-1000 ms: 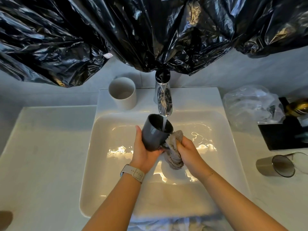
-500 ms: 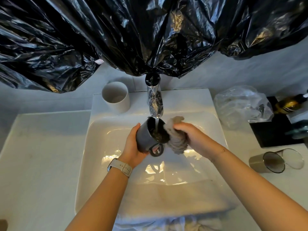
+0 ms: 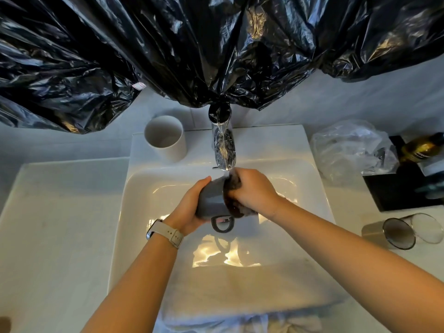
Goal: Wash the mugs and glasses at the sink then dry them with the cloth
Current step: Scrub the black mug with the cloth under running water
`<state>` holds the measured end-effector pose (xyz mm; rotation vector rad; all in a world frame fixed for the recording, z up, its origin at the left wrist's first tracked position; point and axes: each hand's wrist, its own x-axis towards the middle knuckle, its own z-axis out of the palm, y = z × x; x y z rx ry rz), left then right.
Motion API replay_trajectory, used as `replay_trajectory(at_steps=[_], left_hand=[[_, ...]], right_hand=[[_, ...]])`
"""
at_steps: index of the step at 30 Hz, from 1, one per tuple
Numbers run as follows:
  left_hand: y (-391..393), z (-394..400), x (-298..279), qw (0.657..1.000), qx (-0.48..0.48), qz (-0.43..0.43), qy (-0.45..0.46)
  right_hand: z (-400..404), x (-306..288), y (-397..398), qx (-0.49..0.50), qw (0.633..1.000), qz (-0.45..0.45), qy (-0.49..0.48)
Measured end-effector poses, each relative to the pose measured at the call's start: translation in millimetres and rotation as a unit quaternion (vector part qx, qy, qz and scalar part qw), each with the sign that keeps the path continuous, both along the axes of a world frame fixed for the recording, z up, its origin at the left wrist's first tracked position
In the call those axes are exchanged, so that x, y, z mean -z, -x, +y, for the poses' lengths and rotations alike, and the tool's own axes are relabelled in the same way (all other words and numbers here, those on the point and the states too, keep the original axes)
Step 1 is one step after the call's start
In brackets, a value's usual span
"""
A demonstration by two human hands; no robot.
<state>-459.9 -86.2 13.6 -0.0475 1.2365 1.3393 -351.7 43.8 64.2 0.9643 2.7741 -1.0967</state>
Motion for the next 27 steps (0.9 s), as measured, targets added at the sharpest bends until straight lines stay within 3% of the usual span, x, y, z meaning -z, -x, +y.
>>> replay_trajectory(at_steps=[2,3,6,8,10,12,13,14,15,18,20,22,25,27], left_hand=[[-3,1,3,0.999,-0.011,-0.049,0.015],[-3,1,5,0.998,-0.017,-0.064,0.019],[-4,2,10,0.998,-0.035,-0.055,0.012],[-6,4,13,0.998,-0.064,-0.015,-0.008],[-7,6,16,0.994,-0.098,0.038,-0.023],[-6,6,18,0.989,-0.109,0.1,-0.023],[-6,5,18,0.987,-0.108,0.113,-0.02],[-7,3,19,0.988,-0.107,0.106,-0.015],[-9,1,19,0.99,-0.111,0.084,-0.011],[-11,-6,21,0.993,-0.119,0.016,-0.007],[-10,-8,19,0.996,-0.084,-0.014,0.01],[-6,-8,16,0.997,-0.031,-0.037,0.053],[-7,-9,13,0.993,0.015,-0.069,0.094],[-9,-9,12,0.994,-0.007,-0.074,0.077]], right_hand=[[-2,-2,6,-0.032,0.993,0.022,-0.114],[-1,-2,9,-0.041,0.991,0.017,-0.126],[12,3,15,-0.036,0.997,-0.055,-0.05],[17,11,13,0.027,0.992,-0.101,0.07],[14,19,7,0.113,0.941,-0.129,0.291],[9,28,-2,0.153,0.838,-0.126,0.509],[7,31,-6,0.159,0.794,-0.116,0.575],[6,33,-7,0.154,0.778,-0.117,0.598],[6,34,-5,0.147,0.796,-0.127,0.574],[2,34,7,0.069,0.938,-0.148,0.307],[3,32,11,-0.011,0.982,-0.13,0.133],[8,26,9,-0.091,0.991,-0.087,0.032],[16,23,10,-0.259,0.959,-0.04,-0.11],[17,24,12,-0.273,0.951,-0.02,-0.145]])
